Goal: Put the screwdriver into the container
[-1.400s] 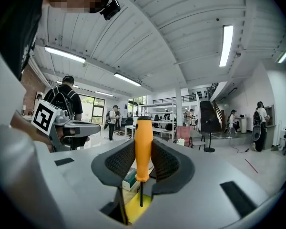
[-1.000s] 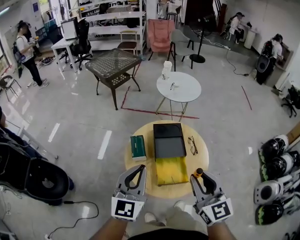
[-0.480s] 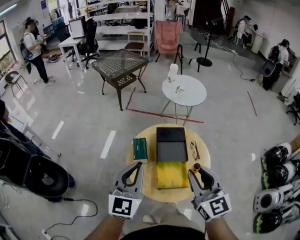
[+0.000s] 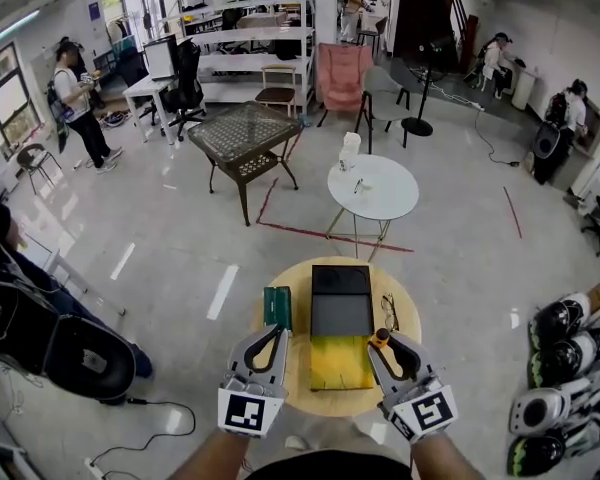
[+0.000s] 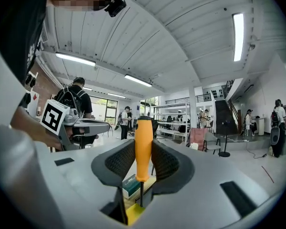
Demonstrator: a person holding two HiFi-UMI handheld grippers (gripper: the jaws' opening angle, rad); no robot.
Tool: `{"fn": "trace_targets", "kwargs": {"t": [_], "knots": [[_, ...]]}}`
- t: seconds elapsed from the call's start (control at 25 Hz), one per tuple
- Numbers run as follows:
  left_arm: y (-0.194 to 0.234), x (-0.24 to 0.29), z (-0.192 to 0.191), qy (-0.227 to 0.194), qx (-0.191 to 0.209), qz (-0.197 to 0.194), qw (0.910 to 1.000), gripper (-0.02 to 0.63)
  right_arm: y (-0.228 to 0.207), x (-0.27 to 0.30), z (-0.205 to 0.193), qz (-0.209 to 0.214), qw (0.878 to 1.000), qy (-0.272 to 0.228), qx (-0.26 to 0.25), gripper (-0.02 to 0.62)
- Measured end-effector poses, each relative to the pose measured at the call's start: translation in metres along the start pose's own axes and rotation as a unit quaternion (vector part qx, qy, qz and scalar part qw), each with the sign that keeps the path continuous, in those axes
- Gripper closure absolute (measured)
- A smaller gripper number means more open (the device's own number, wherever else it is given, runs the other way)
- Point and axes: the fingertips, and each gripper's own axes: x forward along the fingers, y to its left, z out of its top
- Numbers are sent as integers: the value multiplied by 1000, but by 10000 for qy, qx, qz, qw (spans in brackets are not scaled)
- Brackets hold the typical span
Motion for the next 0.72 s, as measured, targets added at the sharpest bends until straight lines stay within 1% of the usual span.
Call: {"fn": "trace_targets", "kwargs": {"t": [0.12, 0.32, 0.72], "knots": [[-1, 6, -3, 68, 59, -4, 10000, 589, -6, 6, -8, 85, 9999, 87, 26, 476], [10, 11, -7, 155, 146, 90, 9997, 589, -11, 20, -25, 222, 9994, 268, 62, 476], [30, 12, -23, 332, 196, 273, 9989, 589, -15, 51, -91, 448, 9941, 807, 568, 476]]}}
